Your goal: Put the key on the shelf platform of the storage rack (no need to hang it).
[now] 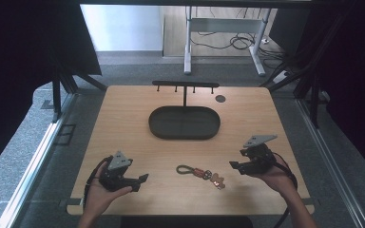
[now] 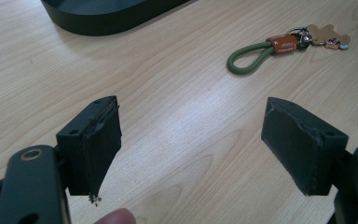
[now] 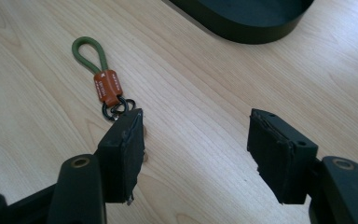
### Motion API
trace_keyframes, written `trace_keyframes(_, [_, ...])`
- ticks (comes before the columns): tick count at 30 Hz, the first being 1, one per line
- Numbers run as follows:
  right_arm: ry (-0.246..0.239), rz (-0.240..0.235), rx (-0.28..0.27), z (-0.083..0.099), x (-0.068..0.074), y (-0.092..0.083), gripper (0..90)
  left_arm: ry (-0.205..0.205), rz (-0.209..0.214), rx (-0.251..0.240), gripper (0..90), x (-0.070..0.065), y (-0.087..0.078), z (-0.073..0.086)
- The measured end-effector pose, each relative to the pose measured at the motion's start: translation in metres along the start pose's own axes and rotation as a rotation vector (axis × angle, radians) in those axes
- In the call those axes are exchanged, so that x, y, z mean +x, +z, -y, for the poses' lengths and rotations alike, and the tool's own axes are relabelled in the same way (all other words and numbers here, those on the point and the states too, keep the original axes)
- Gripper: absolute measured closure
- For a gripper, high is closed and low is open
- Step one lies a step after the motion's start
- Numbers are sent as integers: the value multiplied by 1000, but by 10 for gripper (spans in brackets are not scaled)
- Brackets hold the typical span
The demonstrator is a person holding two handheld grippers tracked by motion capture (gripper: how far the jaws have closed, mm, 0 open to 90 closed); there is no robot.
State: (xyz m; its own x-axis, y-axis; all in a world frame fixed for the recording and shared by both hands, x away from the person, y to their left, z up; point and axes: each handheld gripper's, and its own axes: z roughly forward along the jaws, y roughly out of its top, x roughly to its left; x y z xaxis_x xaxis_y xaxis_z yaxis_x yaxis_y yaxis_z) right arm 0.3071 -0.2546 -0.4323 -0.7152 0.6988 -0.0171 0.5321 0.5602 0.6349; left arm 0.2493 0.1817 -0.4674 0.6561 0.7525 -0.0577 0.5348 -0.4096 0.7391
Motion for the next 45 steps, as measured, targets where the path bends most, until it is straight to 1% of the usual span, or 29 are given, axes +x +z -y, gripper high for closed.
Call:
trace_keyframes(3, [-17,-15,5,-4,3,1,378,-2,0,9,203,1,3,1])
trace_keyframes(6, [-30,-18,12,-9,5,4,387,4,4,15,203,-1,5,1])
trace_keyframes(10, [-42,-31,22,-13,8,8,401,7,6,12,203,-1,4,0])
trace_keyframes(17, [-66,-48,40,-20,14,17,421,-2,-3,1,203,0,1,0])
trace_keyframes(21, [-87,-60,55,-25,18,23,427,2,-1,5,203,-1,2,0])
trace_keyframes(28, [-107,-79,71,-33,24,30,440,2,-1,1,203,0,1,0])
trace_keyframes(32, [-116,-84,86,-35,27,34,444,1,-3,0,203,0,0,0])
trace_keyframes(45, [-138,-110,103,-41,35,46,450,7,1,5,203,-2,2,0])
